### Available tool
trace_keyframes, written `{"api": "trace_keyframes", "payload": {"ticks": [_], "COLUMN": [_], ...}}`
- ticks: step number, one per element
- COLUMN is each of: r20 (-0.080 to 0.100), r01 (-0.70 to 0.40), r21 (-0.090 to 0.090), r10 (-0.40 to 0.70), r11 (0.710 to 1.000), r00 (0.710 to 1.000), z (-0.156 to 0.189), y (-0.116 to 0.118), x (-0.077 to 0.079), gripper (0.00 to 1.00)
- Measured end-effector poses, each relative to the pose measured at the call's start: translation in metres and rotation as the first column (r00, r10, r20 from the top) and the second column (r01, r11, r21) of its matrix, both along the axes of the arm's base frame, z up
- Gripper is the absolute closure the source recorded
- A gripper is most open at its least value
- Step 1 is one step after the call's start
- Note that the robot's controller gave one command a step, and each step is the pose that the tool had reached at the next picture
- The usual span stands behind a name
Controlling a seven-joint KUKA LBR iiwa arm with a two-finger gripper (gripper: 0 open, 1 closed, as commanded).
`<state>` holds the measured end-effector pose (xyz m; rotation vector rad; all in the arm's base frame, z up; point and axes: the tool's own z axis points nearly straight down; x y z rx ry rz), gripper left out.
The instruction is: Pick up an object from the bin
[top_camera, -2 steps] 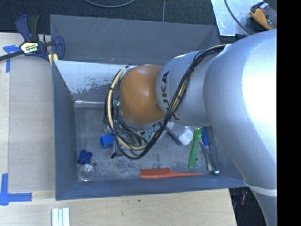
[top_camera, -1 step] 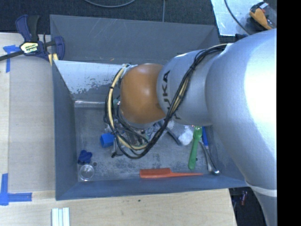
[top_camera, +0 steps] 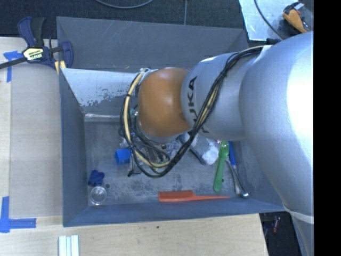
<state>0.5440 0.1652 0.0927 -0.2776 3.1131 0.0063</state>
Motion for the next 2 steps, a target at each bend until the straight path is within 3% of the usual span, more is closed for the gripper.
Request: {"api": "trace_keyframes", "payload": {"ticks": [1,2], "r20": [0.005,-0.001], "r01": [0.000,0.001], "r21": [0.002,-0.001], "r10": [0.000,-0.001], "r11": [1.000,1.000], "r00": [1.000,1.000], "z": [0.012,0.056], "y": [0.000,0.000], "x": [0.001,0.000], "gripper": [1.00,1.00]}}
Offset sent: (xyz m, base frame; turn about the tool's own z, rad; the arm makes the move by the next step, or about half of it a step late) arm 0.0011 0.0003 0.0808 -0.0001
